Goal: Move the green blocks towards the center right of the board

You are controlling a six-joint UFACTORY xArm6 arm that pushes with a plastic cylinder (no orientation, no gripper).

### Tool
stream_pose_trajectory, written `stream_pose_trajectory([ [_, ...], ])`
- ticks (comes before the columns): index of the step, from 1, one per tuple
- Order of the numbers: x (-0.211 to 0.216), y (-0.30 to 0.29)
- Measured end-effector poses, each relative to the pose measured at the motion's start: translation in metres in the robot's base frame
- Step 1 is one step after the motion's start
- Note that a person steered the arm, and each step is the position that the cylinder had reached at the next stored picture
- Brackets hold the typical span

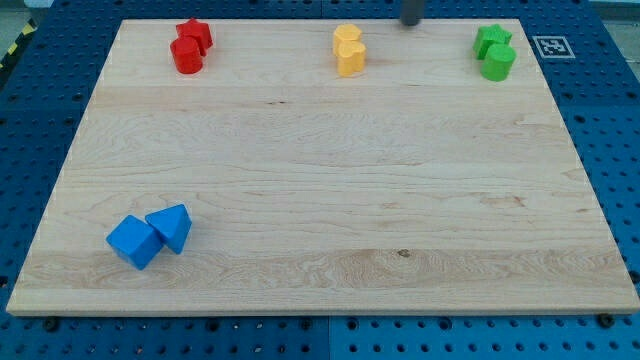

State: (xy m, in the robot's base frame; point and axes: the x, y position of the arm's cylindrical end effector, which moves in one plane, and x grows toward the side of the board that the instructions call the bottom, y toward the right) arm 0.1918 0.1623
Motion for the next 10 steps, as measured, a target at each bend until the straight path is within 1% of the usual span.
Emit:
stream_pose_trajectory([
  [2, 0.005, 0.12],
  [3, 0.027, 0.136],
  [5, 0.03, 0.079],
  [6, 0.032, 0.061],
  [7, 0.05, 0.064],
  [9, 0.138, 0.1],
  [10, 0.173, 0.112],
])
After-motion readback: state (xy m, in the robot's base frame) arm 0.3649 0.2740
